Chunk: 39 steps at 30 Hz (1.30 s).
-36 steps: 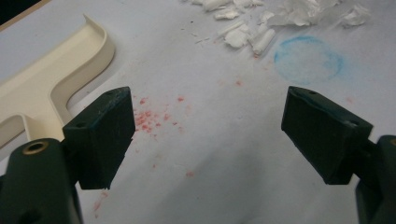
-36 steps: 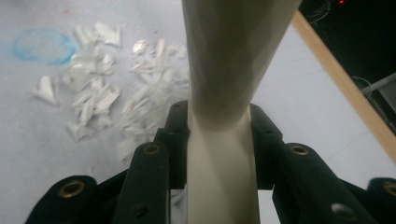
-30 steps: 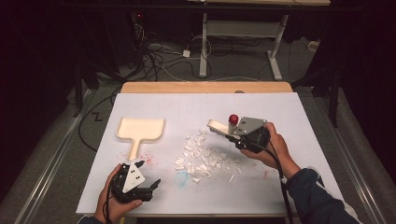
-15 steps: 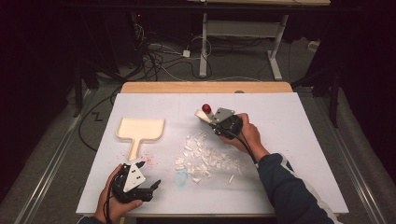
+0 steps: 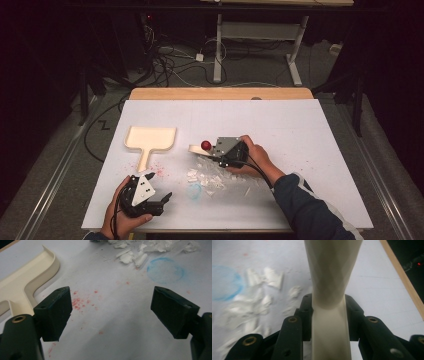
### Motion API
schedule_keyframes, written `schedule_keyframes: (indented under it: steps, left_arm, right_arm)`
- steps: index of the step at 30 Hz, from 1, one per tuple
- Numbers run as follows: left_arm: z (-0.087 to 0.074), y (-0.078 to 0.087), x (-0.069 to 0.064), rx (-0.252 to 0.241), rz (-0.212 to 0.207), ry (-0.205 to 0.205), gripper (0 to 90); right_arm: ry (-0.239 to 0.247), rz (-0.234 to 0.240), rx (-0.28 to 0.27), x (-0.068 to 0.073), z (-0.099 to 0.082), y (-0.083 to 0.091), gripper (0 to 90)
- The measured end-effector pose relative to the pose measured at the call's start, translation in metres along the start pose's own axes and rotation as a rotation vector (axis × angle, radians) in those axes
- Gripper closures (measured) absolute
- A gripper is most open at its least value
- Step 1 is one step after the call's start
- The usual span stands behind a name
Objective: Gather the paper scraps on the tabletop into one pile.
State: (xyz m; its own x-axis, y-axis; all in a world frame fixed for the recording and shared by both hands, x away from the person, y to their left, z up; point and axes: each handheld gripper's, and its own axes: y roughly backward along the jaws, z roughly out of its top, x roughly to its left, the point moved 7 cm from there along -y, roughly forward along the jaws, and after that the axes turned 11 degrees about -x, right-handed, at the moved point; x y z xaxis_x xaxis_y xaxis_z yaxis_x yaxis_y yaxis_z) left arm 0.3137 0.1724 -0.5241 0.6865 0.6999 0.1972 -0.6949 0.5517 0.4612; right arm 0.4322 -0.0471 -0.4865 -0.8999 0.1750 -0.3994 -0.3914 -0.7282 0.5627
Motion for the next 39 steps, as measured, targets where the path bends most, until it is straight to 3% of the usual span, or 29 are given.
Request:
schedule_keyframes:
  steps: [1,5,8,15,19,28,31,36,39]
  left_arm:
    - [0.0,0.0,0.0,0.0,0.0,-0.001,16.7]
    - [0.001,0.0,-0.001,-0.002,-0.005,-0.004,16.6]
    - [0.001,-0.001,-0.002,0.0,-0.007,-0.004,16.7]
    - [0.001,-0.001,-0.002,0.002,-0.009,-0.005,16.7]
    - [0.001,-0.001,-0.003,0.003,-0.012,-0.007,16.6]
    - [0.003,0.001,-0.003,-0.005,-0.011,-0.013,16.7]
    - [0.004,0.002,-0.004,-0.009,-0.012,-0.017,16.6]
    - [0.005,0.002,-0.004,-0.008,-0.013,-0.018,16.6]
    - [0.007,0.002,-0.006,-0.024,-0.02,-0.022,16.7]
  right_arm:
    - [0.019,0.03,-0.006,0.003,0.001,0.003,67.2]
    - [0.013,0.097,-0.046,0.014,0.004,0.019,67.6]
    - [0.002,0.088,-0.073,0.014,0.003,0.031,67.8]
    - [-0.067,-0.018,-0.136,0.001,0.004,0.064,67.7]
    - [-0.129,-0.091,-0.133,-0.008,0.005,0.087,67.7]
    - [-0.276,-0.242,-0.024,-0.012,-0.015,0.14,67.7]
    - [-0.314,-0.311,0.065,-0.012,-0.031,0.152,67.7]
    - [-0.433,-0.416,0.166,-0.015,-0.064,0.159,67.7]
    - [-0.459,-0.475,0.244,-0.013,-0.083,0.155,67.7]
